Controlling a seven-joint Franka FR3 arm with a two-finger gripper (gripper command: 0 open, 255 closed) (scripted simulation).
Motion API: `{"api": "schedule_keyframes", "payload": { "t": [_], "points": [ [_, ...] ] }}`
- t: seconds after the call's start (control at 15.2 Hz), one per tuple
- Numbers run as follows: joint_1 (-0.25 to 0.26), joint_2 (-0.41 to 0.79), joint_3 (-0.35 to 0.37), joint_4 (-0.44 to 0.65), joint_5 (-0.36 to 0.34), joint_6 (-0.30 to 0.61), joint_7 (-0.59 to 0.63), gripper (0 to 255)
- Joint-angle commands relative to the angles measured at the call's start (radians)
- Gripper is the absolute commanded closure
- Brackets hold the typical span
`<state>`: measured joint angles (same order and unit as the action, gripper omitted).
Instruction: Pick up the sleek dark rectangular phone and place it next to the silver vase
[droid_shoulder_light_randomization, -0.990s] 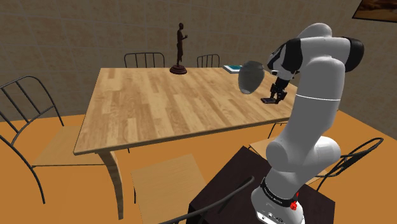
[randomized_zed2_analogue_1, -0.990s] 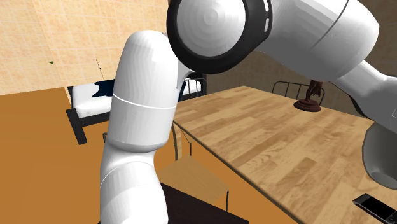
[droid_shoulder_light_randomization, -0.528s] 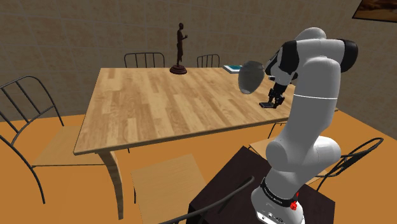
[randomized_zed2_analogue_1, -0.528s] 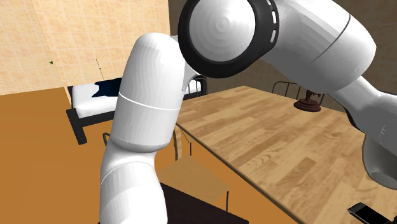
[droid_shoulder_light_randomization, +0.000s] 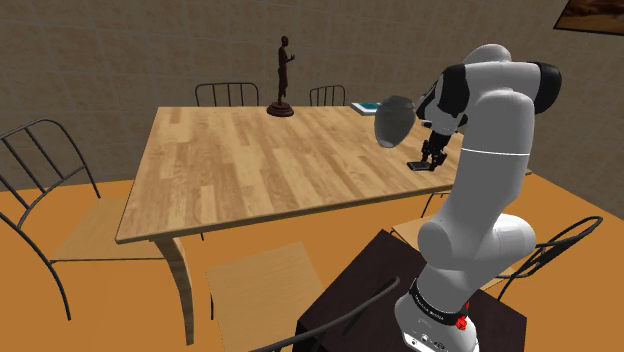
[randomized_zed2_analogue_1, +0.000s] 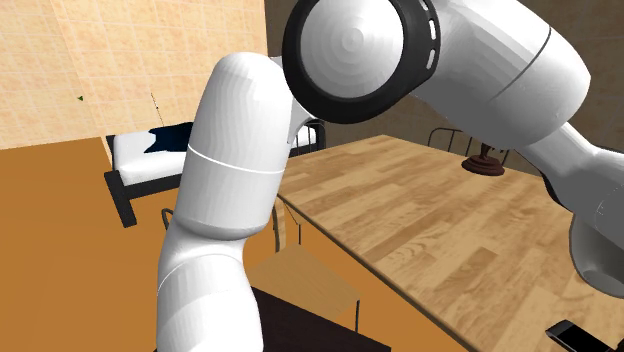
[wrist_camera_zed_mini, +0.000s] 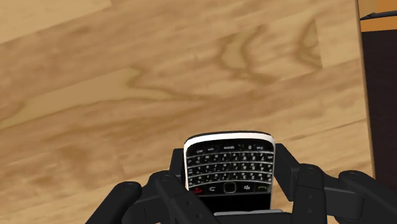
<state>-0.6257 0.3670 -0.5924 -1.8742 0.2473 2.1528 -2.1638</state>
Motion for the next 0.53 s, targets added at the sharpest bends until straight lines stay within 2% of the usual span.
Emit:
{"api": "schedule_keyframes", "payload": {
  "t": [0.0,0.33,0.46],
  "points": [
    [0.0,0.0,0.0,0.0,0.0,0.0,0.0,0],
    [0.0,0.0,0.0,0.0,0.0,0.0,0.0,0],
    [0.008,-0.032,-0.012,0.029,-0.025,-0.055,0.016,0]
  ]
}}
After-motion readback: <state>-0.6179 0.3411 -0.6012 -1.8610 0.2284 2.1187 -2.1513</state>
